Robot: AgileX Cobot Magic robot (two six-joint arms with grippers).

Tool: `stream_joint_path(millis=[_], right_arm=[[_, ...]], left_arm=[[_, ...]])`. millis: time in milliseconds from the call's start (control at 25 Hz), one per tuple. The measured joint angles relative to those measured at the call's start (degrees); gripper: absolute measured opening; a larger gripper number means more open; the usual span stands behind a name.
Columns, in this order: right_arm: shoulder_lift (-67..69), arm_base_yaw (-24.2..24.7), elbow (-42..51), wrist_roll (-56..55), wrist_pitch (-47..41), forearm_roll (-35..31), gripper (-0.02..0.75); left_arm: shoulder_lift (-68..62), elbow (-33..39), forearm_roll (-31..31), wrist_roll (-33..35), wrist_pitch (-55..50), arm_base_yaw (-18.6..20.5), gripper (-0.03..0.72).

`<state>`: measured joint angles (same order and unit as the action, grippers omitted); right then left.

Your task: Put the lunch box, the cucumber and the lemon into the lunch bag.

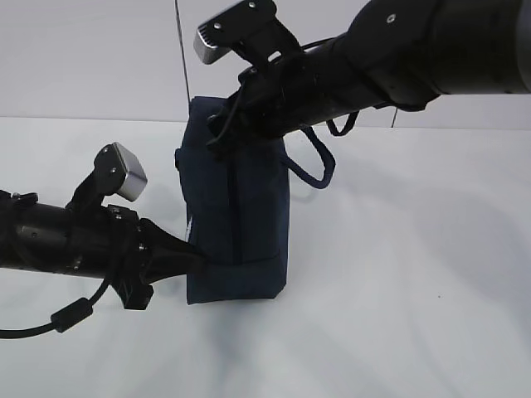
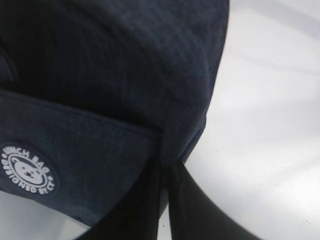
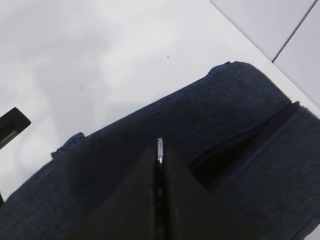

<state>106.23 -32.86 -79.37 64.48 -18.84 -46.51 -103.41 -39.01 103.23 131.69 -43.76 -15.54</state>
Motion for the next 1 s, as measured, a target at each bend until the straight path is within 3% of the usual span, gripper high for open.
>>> stream_joint_path(millis=[680,1000], right_arm=[[1.6,2.1,-1.0,0.1,5.0,-0.3,0.005],[4.9,2.2,-5.8,0.1,5.6,-0.4,0.005]], left_arm=[[0.0,0.0,0.4,-0.1,0.1,-0.3,0.003],[0.0,0.0,0.9,-0.1,3.0,-4.4,0.002]])
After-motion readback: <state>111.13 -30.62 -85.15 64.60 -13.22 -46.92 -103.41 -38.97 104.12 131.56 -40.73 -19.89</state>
